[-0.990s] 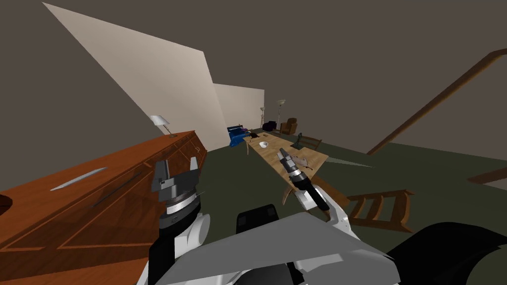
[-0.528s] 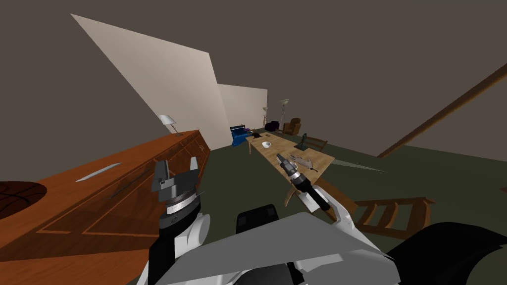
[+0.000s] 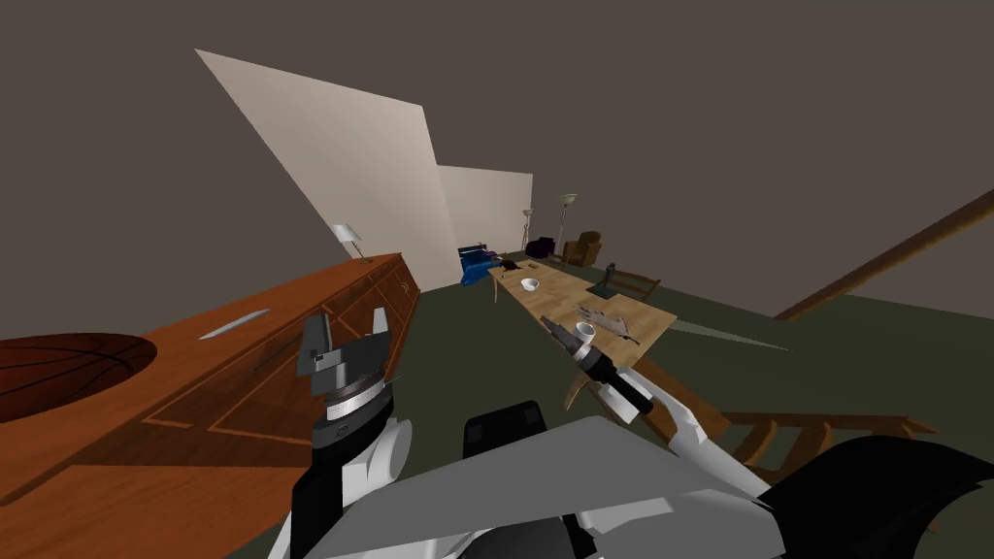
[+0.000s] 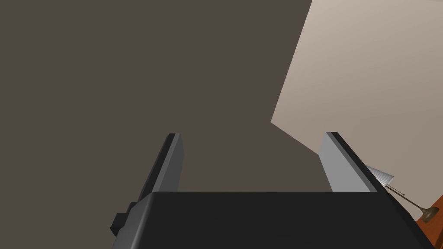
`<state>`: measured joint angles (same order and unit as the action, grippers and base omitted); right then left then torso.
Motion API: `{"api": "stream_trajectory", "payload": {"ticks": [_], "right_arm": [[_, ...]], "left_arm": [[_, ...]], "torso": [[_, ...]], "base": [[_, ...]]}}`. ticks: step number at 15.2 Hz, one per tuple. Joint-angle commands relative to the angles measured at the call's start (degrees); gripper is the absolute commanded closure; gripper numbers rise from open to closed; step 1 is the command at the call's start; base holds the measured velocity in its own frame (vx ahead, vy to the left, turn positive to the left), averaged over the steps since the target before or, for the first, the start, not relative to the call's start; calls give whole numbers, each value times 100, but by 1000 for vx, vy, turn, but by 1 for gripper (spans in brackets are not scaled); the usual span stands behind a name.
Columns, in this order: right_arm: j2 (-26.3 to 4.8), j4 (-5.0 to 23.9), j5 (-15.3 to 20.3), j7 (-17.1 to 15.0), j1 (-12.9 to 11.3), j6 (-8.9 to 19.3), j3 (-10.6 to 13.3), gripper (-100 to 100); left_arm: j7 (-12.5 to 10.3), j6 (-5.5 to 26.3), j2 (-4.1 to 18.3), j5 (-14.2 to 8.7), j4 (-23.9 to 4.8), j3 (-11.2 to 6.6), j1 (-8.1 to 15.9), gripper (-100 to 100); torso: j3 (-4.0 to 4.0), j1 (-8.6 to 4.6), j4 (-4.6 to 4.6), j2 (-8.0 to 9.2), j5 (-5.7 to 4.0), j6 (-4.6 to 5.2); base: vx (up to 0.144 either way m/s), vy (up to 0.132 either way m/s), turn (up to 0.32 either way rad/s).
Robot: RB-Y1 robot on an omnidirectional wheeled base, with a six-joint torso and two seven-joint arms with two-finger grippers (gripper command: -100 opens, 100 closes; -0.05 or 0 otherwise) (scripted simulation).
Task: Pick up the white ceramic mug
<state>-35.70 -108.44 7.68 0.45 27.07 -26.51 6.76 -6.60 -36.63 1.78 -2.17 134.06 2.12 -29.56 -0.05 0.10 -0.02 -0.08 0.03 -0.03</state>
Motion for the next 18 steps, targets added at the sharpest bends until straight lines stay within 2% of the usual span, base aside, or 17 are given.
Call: {"api": "stream_trajectory", "payload": {"ticks": [1, 3, 4, 7, 9, 10, 11, 12, 13, 14, 15, 17, 18], "right_arm": [[-271, 221, 77, 62, 49, -66, 68, -100], [-528, 522, 175, 127, 53, -121, 162, -100], [-589, 522, 175, 127, 53, -121, 162, -100], [-1039, 1026, 373, 261, 60, -232, 356, -100], [-1221, 1140, 373, 261, 60, -232, 356, -100], [-1417, 1386, 473, 329, 64, -288, 455, -100], [-1531, 1456, 473, 329, 64, -288, 455, -100], [-1689, 1638, 572, 398, 67, -343, 556, -100], [-1835, 1773, 572, 398, 67, -343, 556, -100], [-1835, 1773, 572, 398, 67, -343, 556, -100], [-2060, 1912, 671, 467, 71, -398, 657, -100], [-2131, 2090, 671, 467, 71, -398, 657, -100], [-2324, 2259, 769, 536, 75, -452, 759, -100]], "left_arm": [[0, 0, 0, 0, 0, 0, 0, 0], [0, 0, 0, 0, 0, 0, 0, 0], [0, 0, 0, 0, 0, 0, 0, 0], [0, 0, 0, 0, 0, 0, 0, 0], [0, 0, 0, 0, 0, 0, 0, 0], [0, 0, 0, 0, 0, 0, -1, 0], [0, 0, 0, 0, 0, 0, 0, 0], [0, 0, 0, 0, 0, 0, 0, 0], [0, 0, 0, 0, 0, 0, 0, 0], [0, 0, 0, 0, 0, 0, -1, 0], [0, 0, 0, 0, 0, -1, -1, 0], [0, 0, 0, 0, 0, 0, 0, 0], [0, 0, 0, 0, 0, -1, -1, 0]], "torso": [[0, 0, 0, 0, 0, 0], [-2, 2, -1, -3, -1, 0], [-3, 3, -1, -5, 1, 2], [-2, 0, -1, -4, 0, 1], [-4, 1, -1, -7, 1, 1], [-3, -2, -1, -5, 0, 3], [-4, -3, -1, -7, 0, -1], [-4, -3, -2, -7, 0, 2], [-6, -2, -2, -11, 0, -2], [-7, -1, -2, -12, 1, 1], [-5, -3, -2, -8, 0, 4], [-4, -5, -1, -7, 0, 1], [-3, -7, -1, -4, -1, 3]], "base": [[22, 32, 134], [34, 39, 138], [28, 28, 46], [32, 34, 148], [37, 25, 91], [36, 21, 114], [39, 22, 138], [48, 27, 181], [51, 27, 142], [37, 14, 40], [37, 14, 106], [32, 8, 111], [34, 10, 119]]}}
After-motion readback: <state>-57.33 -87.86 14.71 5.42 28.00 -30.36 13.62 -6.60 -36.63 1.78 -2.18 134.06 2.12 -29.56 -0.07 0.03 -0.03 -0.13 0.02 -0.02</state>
